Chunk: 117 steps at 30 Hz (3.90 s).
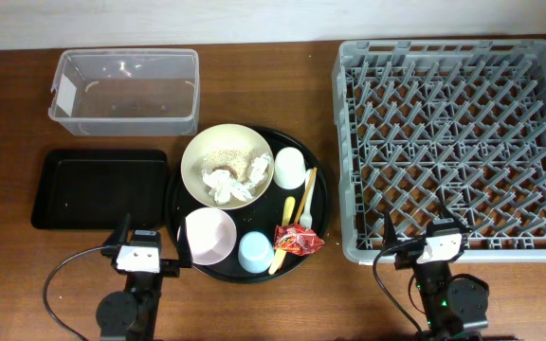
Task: Sort waste into correct bins and load items into the dishwasher rack
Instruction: 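Raise both grippers from rest toward the round tray, then grasp the white tissues in the cream bowl with the left gripper, then carry the tissues to the clear bin and release with left gripper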
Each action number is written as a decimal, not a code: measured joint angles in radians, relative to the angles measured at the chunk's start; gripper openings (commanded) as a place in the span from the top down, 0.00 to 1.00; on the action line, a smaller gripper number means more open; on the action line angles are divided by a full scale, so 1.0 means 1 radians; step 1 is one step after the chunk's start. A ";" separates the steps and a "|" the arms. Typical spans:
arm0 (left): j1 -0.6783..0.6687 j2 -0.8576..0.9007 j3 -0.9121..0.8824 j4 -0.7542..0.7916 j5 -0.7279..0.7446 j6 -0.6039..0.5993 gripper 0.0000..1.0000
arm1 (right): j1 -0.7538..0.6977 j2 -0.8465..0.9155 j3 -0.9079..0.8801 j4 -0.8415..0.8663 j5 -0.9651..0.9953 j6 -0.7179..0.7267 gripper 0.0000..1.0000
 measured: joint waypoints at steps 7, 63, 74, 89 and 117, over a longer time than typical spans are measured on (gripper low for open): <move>0.000 0.000 0.000 0.000 0.000 0.000 0.01 | 0.000 0.000 0.000 0.000 0.000 0.000 0.02; 0.001 1.240 1.119 -0.909 0.178 -0.013 0.01 | 0.001 0.971 0.904 -0.815 -0.015 0.103 0.02; -0.174 1.721 1.134 -0.530 0.277 -0.110 0.19 | 0.001 0.975 0.908 -0.846 -0.011 0.122 0.02; -0.203 1.649 1.470 -0.588 -0.103 -0.122 0.99 | 0.001 0.975 0.908 -0.856 -0.008 0.125 0.02; -0.386 2.021 1.506 -0.776 0.173 -0.141 0.28 | 0.001 0.975 0.909 -0.854 -0.036 0.125 0.02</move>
